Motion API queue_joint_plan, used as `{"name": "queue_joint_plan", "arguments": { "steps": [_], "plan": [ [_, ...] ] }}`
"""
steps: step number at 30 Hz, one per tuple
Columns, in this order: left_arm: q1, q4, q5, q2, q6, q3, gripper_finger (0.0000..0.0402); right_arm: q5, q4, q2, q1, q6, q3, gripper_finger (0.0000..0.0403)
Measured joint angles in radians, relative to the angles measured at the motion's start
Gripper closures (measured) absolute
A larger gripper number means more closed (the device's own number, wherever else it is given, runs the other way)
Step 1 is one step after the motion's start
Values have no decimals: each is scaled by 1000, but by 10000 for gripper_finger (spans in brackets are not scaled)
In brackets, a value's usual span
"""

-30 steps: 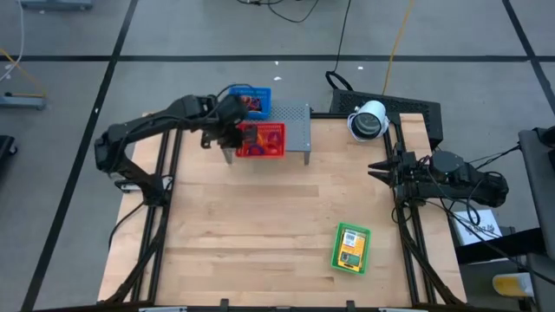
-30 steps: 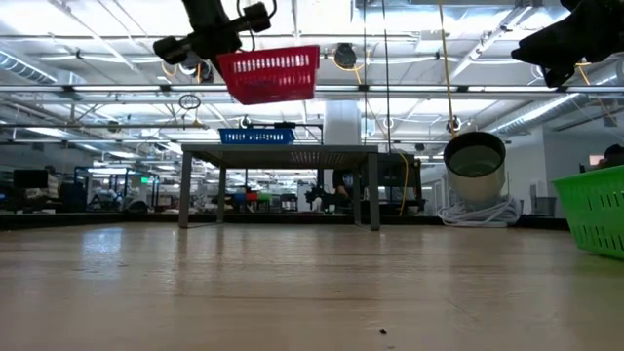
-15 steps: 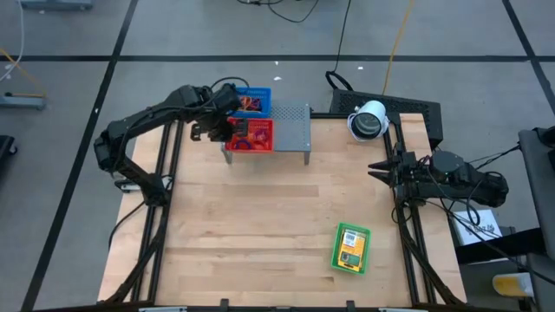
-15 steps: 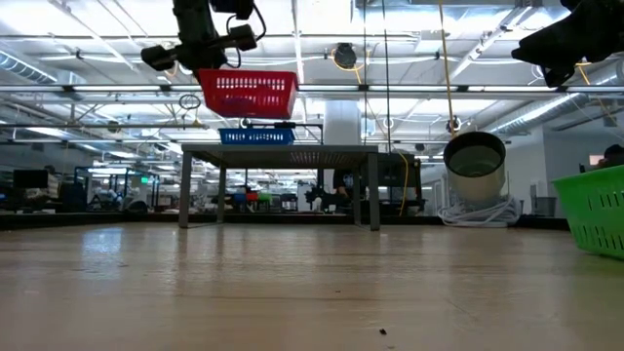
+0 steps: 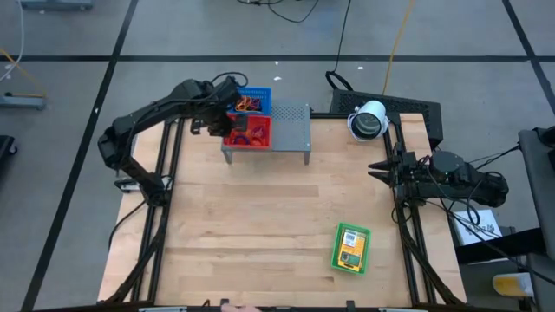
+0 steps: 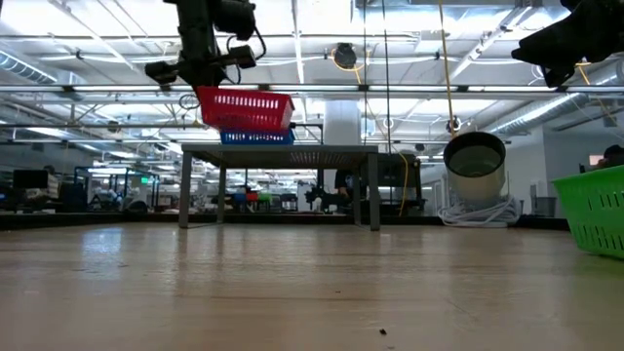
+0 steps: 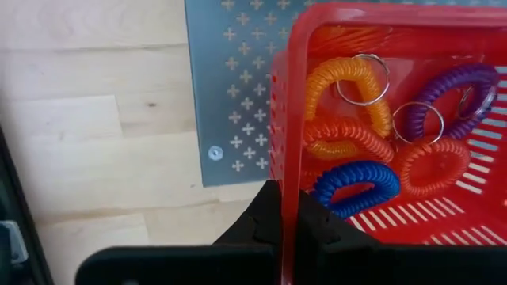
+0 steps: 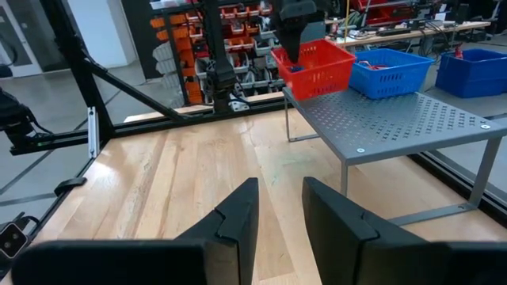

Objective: Pick & Place Office Desk Supplies
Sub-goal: Put the red bin on the shelf

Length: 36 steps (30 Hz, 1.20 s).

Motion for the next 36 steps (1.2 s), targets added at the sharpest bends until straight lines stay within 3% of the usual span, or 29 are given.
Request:
{"name": "queue_joint_plan", "arguments": {
  "steps": [12, 28, 36],
  "plan": [
    [19, -18, 3, 34, 41, -1, 393, 0, 0, 0, 0, 0, 0, 314],
    [18, -52, -70, 36, 40, -1, 395, 0, 0, 0, 0, 0, 0, 314],
    [14, -51, -98, 36, 34, -1, 332, 0, 0, 0, 0, 0, 0, 314]
  ]
}}
